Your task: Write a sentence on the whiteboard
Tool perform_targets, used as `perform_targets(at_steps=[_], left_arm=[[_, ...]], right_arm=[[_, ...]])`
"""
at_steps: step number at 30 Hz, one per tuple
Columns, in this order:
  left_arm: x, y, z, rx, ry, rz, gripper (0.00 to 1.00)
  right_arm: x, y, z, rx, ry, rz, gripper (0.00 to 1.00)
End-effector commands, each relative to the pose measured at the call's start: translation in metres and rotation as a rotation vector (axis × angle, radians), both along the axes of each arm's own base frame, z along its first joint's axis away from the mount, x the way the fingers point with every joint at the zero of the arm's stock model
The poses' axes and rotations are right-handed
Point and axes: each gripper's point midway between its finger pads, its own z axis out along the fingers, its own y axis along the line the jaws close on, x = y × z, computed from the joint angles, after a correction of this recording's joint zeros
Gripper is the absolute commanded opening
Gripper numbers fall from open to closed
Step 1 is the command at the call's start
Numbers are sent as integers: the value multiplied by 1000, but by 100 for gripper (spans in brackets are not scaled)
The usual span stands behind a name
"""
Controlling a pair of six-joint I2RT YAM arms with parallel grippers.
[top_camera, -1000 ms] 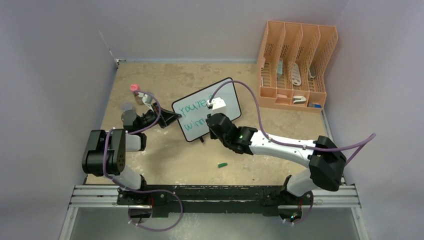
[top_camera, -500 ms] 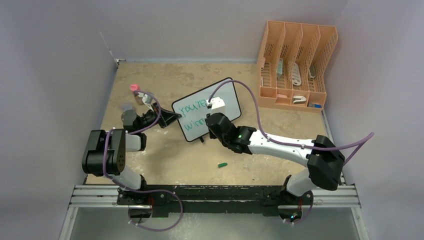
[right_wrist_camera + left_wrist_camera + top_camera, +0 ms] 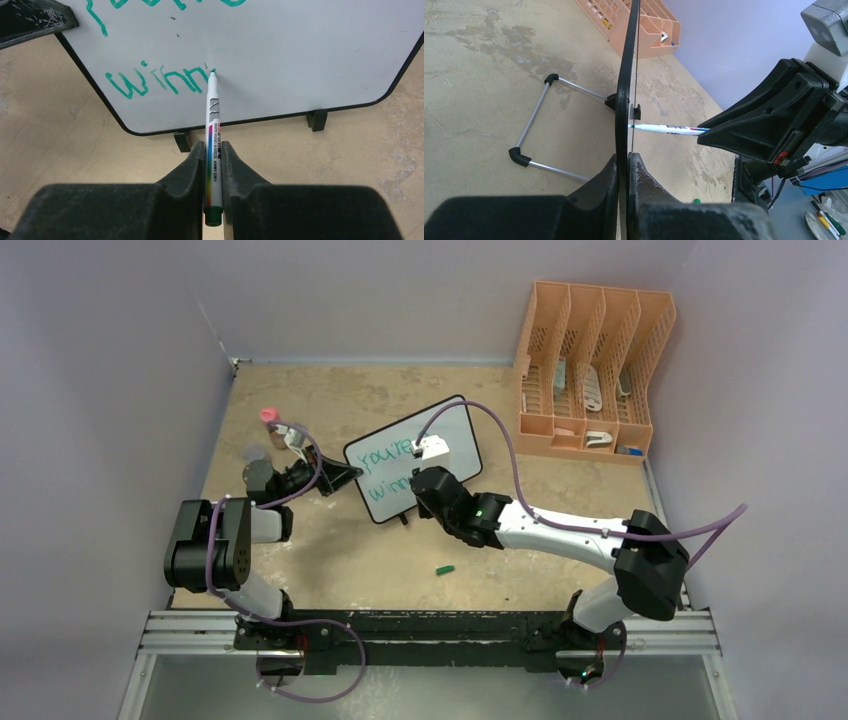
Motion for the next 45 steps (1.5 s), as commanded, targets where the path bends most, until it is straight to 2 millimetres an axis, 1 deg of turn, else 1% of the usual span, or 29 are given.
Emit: perform_targets(at_steps=[1,11,18,28,33,39,45], left_arm=[[3,3,14,14,-87,8,0],[3,3,15,15,-88,10,0],[3,3,14,16,-87,8,0],[3,3,14,15,-86,8,0],[4,3,15,16,-88,10,0],[4,3,15,16,-88,10,0],[3,3,15,15,-86,8,0]], right_arm=[[3,0,7,4,-19,-20,0],[-1,-7,-2,-23,0,-26,0],[-3,-10,-4,-32,7,-24,0],[-2,-7,1,-18,-1,-20,0],[-2,-4,16,26,-25,-6,0],[-4,-1,23,49,-24,9,0],[-3,2,20,45,-21,13,0]])
